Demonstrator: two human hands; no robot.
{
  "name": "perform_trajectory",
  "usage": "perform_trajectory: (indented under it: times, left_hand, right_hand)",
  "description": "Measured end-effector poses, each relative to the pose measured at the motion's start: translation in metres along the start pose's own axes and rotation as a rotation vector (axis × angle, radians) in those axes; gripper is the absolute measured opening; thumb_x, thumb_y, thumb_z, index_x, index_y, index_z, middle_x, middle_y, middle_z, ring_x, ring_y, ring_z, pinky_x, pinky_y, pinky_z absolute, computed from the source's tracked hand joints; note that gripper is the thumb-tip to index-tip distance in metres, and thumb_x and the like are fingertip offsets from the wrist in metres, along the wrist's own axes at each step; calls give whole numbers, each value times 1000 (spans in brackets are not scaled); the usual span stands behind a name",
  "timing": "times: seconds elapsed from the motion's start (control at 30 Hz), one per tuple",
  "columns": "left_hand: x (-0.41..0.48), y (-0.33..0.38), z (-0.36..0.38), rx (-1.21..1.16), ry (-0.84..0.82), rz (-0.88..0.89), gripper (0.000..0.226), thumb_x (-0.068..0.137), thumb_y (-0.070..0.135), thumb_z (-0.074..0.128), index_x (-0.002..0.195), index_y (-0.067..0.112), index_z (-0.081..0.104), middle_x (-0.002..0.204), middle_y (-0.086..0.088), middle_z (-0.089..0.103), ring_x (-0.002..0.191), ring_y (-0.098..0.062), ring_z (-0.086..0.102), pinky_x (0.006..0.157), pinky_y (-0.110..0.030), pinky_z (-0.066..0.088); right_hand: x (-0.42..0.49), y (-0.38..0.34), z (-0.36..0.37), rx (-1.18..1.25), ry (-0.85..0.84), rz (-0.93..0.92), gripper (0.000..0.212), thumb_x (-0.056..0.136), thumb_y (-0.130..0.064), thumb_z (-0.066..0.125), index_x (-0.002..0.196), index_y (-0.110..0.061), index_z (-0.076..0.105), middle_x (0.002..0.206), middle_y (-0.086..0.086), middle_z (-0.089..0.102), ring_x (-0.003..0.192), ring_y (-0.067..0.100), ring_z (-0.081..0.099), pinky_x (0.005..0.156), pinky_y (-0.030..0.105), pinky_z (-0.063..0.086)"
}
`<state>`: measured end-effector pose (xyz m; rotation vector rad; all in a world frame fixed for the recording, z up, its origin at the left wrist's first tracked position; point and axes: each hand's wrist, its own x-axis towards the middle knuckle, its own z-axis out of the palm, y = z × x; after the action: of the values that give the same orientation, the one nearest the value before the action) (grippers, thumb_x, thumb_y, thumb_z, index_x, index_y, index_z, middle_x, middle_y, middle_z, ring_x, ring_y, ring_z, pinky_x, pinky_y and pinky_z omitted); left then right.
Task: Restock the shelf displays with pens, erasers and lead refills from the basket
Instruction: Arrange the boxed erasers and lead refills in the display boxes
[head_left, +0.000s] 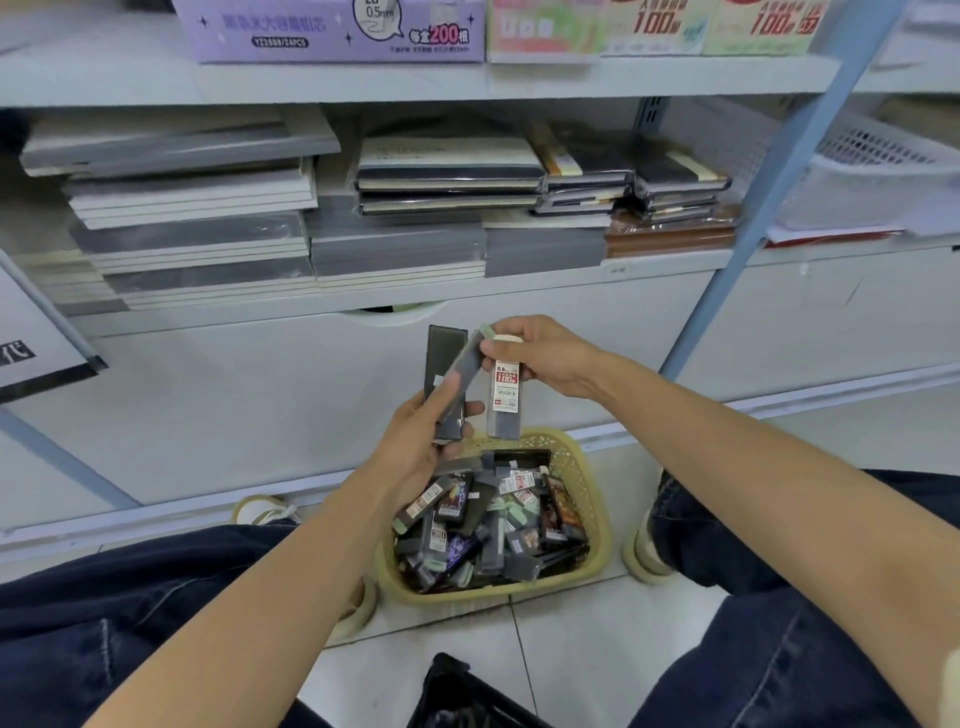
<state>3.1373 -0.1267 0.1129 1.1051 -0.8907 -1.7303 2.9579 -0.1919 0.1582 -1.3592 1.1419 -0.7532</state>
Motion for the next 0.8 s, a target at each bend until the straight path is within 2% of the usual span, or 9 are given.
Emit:
perform_trajectory:
  times: [0.17, 0.27, 0.37, 0.43, 0.53, 0.67, 0.8]
  left_hand:
    - [1, 18, 10, -233, -124, -65, 60, 84, 64, 53, 117, 14, 62, 81, -6, 62, 61, -16, 53, 46, -21, 41]
    - [3, 24, 9, -356, -143, -83, 47, 86, 49, 58, 109, 8, 62, 81, -8, 63, 59, -17, 52, 45, -22, 38]
    - [6, 28, 5, -306, -117, -55, 26, 79, 25, 67, 96, 6, 62, 75, -4, 64, 56, -11, 54, 43, -19, 39]
    - [8, 30, 7, -244, -54, -13, 29, 75, 16, 72, 99, 5, 61, 66, -1, 60, 55, -10, 54, 43, -18, 40]
    - [10, 33, 10, -102, 54, 120, 26, 79, 12, 73, 103, 10, 60, 67, 1, 62, 56, -8, 53, 46, -18, 43]
    - [8, 40, 15, 50, 97, 295, 23, 86, 9, 70, 106, 12, 58, 76, 1, 65, 56, -10, 52, 50, -20, 42]
    - [-1, 51, 27, 126, 29, 255, 42, 76, 27, 76, 113, 16, 60, 90, 2, 69, 71, -11, 56, 55, -21, 42]
  right_hand:
    - [0, -16, -9, -130, -74, -97, 12, 95, -12, 60, 104, -4, 63, 77, 2, 66, 64, 6, 57, 51, 15, 38]
    - [0, -24, -18, -181, -104, -131, 15, 94, -13, 61, 106, -4, 64, 79, 2, 66, 70, 7, 59, 55, 17, 40]
    - [-2, -29, -27, -205, -126, -143, 17, 94, -12, 62, 110, -11, 65, 85, 6, 67, 76, 11, 60, 56, 20, 38]
    - [-3, -32, -32, -206, -137, -122, 30, 93, -10, 62, 122, -13, 61, 89, 8, 68, 78, 11, 61, 54, 19, 38]
    - [-3, -40, -40, -148, -163, -69, 37, 94, -13, 61, 130, -10, 57, 91, 7, 67, 80, 11, 58, 60, 20, 40]
    - [-7, -46, -43, -92, -214, -33, 32, 95, -22, 58, 115, 3, 62, 79, -4, 67, 71, 5, 56, 61, 17, 39]
    - [-10, -58, -35, -184, -195, -75, 23, 95, -24, 60, 98, -1, 66, 78, -3, 66, 69, 4, 58, 60, 16, 45]
